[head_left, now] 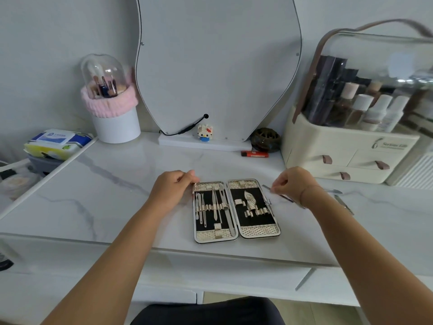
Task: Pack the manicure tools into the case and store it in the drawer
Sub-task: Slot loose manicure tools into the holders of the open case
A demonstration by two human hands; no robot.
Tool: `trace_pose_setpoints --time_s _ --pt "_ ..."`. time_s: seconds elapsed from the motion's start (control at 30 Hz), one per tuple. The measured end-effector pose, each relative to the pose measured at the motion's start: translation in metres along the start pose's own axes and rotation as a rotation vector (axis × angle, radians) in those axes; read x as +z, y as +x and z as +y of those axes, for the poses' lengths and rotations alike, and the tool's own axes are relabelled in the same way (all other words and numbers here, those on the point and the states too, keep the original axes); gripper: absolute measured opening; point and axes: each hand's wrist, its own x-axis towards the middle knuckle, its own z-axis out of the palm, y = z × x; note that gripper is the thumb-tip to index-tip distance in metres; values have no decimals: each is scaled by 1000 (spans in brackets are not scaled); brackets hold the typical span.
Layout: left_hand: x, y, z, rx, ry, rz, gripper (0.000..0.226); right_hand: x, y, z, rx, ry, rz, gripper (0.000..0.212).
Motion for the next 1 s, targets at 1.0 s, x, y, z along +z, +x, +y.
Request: trace_pose_setpoints --time_s 1.0 --pt "-1 -1 0 -6 9 -11 28 2 -48 -6 -16 -173 33 13"
